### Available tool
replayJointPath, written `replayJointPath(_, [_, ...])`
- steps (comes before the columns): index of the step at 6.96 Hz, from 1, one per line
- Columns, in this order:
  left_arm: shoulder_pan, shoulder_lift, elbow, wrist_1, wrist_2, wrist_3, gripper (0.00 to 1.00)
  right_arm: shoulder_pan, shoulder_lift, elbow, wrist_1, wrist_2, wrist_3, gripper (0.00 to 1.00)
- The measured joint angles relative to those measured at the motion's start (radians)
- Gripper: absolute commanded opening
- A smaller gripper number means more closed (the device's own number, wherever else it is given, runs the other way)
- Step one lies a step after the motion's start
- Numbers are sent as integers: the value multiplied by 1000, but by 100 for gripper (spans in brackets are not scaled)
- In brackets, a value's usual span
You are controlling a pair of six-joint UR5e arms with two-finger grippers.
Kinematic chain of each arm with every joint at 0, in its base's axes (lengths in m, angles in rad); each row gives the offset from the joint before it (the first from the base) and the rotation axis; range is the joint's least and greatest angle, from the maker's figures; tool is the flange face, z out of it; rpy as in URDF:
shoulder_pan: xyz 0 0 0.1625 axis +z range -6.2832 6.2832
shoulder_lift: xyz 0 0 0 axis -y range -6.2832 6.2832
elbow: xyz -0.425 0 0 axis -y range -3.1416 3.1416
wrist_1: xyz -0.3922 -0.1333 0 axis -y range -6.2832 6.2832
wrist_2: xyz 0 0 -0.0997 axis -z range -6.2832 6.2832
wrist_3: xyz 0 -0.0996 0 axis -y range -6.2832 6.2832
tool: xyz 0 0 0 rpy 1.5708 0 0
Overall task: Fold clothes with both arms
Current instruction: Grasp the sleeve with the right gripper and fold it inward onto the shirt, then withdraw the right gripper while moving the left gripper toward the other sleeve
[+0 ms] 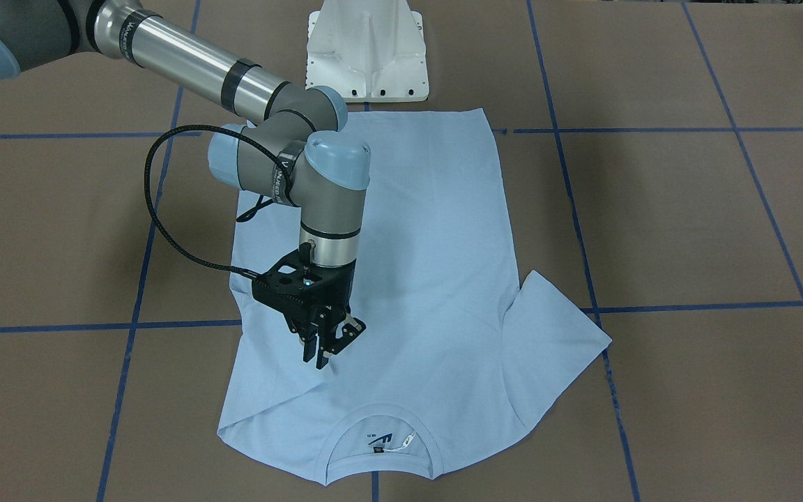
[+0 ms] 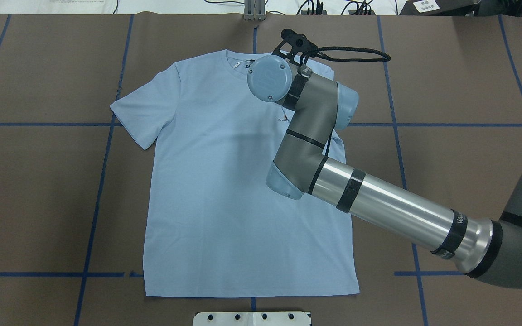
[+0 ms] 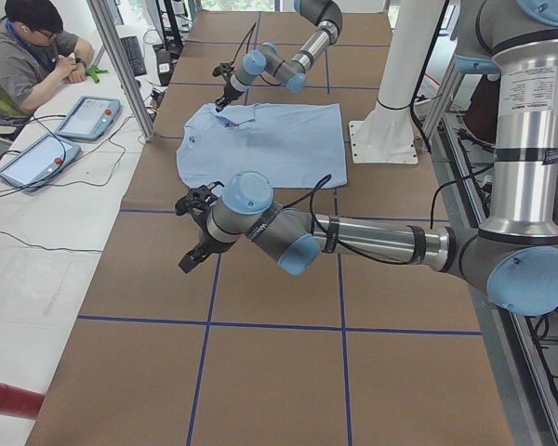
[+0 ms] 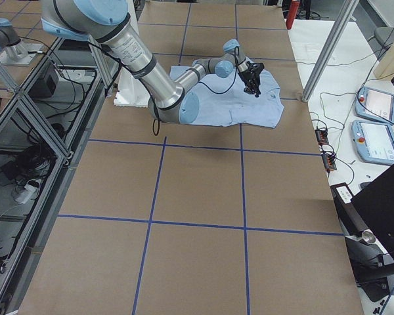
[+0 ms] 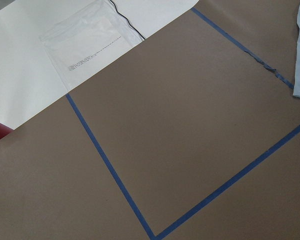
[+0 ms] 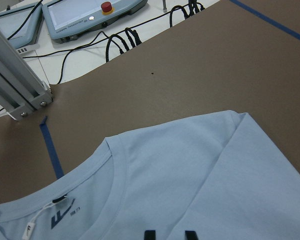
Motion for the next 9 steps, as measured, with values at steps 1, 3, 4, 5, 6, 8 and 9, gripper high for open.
replayJointPath(1, [1, -10, 8, -29, 0, -1, 100, 5, 8, 1, 0, 2, -46, 100])
replayJointPath(3, [32, -37, 23, -118, 2, -79, 100, 71, 7, 20, -2, 131, -248, 100])
replayJointPath(4, [98, -75, 27, -133, 11, -228, 100, 138, -25, 65, -2, 253, -374, 100])
replayJointPath(5, [168, -119, 29, -140, 43, -427, 94, 214, -89, 133, -3, 380, -513, 100])
replayJointPath(6, [243, -160, 30, -142, 109, -616, 85, 308, -172, 210, -12, 518, -668, 100])
replayJointPath(8, [413, -231, 48, -145, 275, -939, 56, 522, -303, 333, -124, 758, -1029, 100])
replayJointPath(9, [497, -256, 63, -147, 352, -1063, 55, 608, -341, 363, -189, 825, -1185, 100])
